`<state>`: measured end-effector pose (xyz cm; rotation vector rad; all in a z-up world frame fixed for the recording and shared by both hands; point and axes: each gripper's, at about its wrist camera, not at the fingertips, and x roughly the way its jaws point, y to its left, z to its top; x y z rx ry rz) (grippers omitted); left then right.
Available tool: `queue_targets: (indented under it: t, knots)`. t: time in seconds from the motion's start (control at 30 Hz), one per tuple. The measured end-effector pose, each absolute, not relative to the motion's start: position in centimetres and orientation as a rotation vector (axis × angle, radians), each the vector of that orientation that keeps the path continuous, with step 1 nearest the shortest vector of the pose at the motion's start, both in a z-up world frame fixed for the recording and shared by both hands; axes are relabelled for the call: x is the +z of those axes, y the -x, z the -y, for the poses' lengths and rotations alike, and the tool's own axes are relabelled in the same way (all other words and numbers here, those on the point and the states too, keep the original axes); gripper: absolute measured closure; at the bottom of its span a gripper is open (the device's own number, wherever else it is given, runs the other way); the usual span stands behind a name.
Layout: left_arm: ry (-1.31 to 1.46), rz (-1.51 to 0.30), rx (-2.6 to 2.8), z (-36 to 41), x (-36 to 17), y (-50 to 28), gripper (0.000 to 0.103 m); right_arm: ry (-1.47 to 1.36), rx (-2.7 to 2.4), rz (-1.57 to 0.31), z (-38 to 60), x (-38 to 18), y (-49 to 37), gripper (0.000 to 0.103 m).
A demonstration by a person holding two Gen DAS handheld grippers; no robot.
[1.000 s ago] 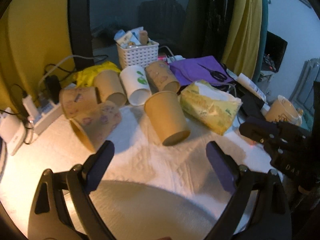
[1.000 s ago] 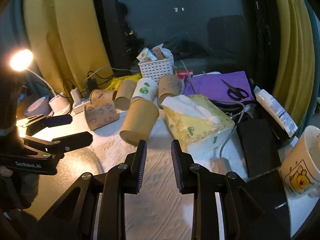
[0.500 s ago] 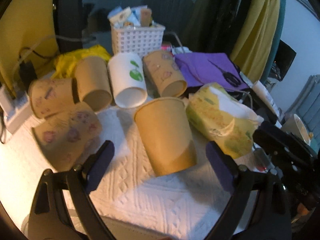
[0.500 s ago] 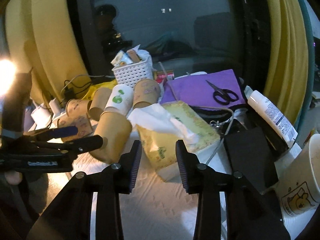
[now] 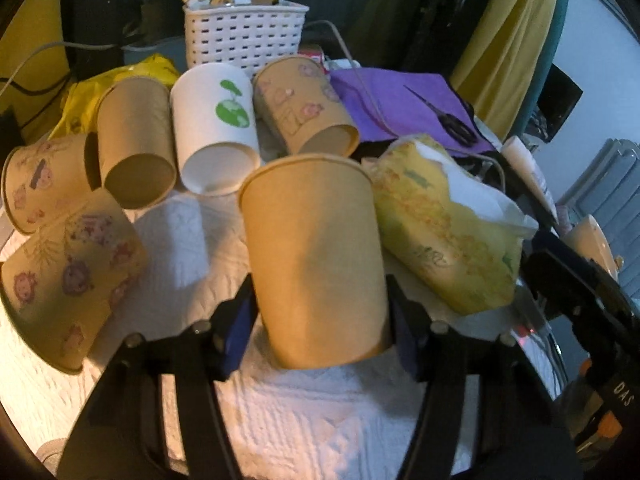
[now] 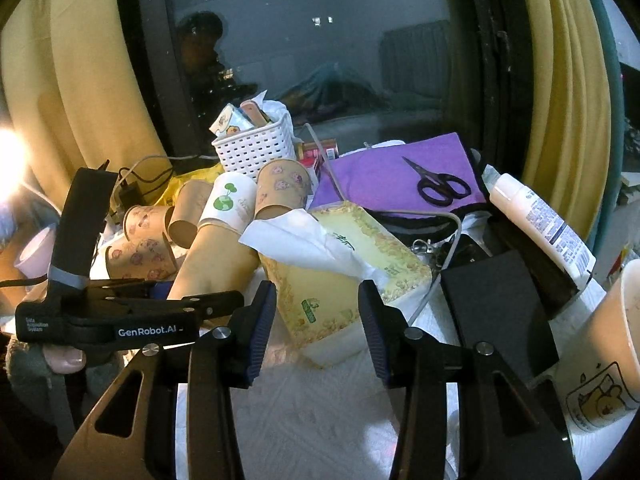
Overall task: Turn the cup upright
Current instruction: 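Close the left gripper on the cup's base and lift it onto the mat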
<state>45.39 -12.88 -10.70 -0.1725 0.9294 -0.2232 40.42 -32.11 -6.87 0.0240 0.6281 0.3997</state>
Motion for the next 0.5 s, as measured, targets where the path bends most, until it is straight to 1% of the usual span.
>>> queue_targets:
  t: [0.27, 0.5]
  knots:
    - [0.158, -0.897, -0.242, 12.3, -9.0, -42.1, 0.042, -0.020, 0.415, -0.621, 31.4, -5.8, -38.8, 0.058]
    - [0.112, -0.856, -0.219, 11.3, -7.1, -37.4, 0.042, -0.010, 0.448, -0.622, 29.9, -4.9, -36.0, 0.058]
